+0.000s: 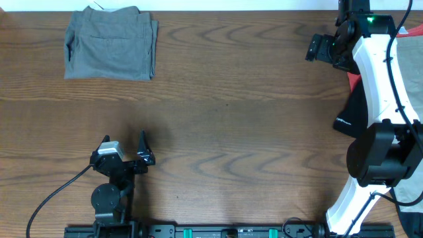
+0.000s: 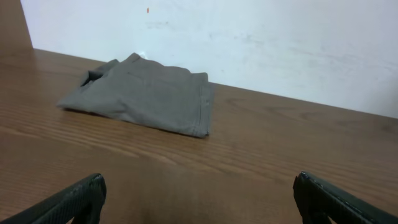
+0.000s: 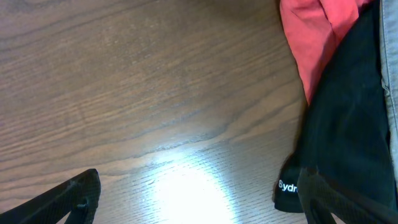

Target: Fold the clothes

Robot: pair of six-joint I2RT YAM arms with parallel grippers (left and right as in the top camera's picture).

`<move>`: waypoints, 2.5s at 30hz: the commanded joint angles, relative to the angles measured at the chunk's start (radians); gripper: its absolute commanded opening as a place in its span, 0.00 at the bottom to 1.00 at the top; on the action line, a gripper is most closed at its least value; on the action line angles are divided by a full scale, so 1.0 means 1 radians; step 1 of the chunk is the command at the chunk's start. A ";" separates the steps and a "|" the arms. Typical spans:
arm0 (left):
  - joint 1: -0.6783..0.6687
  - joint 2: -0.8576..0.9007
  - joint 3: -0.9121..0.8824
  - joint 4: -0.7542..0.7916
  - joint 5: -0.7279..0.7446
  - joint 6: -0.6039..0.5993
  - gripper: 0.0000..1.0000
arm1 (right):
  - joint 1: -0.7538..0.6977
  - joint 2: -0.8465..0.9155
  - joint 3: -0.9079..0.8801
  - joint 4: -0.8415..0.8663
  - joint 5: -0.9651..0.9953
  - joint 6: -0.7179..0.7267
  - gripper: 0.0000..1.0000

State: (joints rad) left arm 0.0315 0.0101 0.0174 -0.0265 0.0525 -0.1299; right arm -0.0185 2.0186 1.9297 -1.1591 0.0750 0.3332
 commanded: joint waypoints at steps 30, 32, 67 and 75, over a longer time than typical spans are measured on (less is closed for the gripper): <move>-0.002 -0.006 -0.013 -0.040 -0.019 0.014 0.98 | 0.027 -0.076 -0.004 -0.001 0.000 0.014 0.99; -0.002 -0.006 -0.013 -0.040 -0.019 0.014 0.98 | 0.039 -0.116 -0.004 -0.001 0.000 0.014 0.99; -0.002 -0.006 -0.013 -0.040 -0.019 0.014 0.98 | 0.233 -1.407 -1.314 0.921 0.035 -0.148 0.99; -0.002 -0.006 -0.013 -0.040 -0.019 0.014 0.98 | 0.158 -1.775 -1.733 1.190 -0.081 -0.163 0.99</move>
State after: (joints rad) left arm 0.0315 0.0105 0.0235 -0.0368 0.0513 -0.1295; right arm 0.1669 0.3172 0.2745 0.0048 0.0574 0.1970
